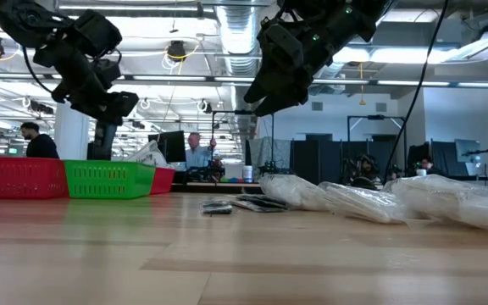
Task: Pick & Place Travel size toiletries
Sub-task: Put the gray deodorant into the top green bin
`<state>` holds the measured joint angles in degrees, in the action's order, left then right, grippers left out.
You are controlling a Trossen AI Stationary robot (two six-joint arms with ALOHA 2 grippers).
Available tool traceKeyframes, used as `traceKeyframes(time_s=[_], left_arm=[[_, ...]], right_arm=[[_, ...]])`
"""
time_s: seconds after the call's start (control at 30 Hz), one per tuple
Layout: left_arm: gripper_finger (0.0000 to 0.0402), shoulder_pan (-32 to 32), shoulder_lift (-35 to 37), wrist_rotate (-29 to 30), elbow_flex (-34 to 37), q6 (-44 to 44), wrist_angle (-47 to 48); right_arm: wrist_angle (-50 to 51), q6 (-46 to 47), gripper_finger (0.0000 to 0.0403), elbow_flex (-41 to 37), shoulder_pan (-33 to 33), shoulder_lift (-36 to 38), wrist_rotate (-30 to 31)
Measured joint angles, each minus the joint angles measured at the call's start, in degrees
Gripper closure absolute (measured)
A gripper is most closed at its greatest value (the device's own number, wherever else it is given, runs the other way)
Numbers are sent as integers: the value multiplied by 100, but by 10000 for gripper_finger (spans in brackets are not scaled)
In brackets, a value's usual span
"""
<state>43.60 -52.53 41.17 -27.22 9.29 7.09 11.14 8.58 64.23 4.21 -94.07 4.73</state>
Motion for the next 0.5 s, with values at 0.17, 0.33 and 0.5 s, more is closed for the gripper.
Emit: traceKeyframes(time_s=[0.17, 0.33, 0.5], left_arm=[[210, 13, -52, 31, 0, -30, 24], [194, 8, -83, 58, 0, -35, 45], [199, 4, -81, 68, 0, -45, 53]], right_arm=[[-13, 0, 97, 0, 0, 1, 0], [-42, -1, 97, 0, 0, 1, 0], [-42, 0, 97, 0, 0, 1, 0]])
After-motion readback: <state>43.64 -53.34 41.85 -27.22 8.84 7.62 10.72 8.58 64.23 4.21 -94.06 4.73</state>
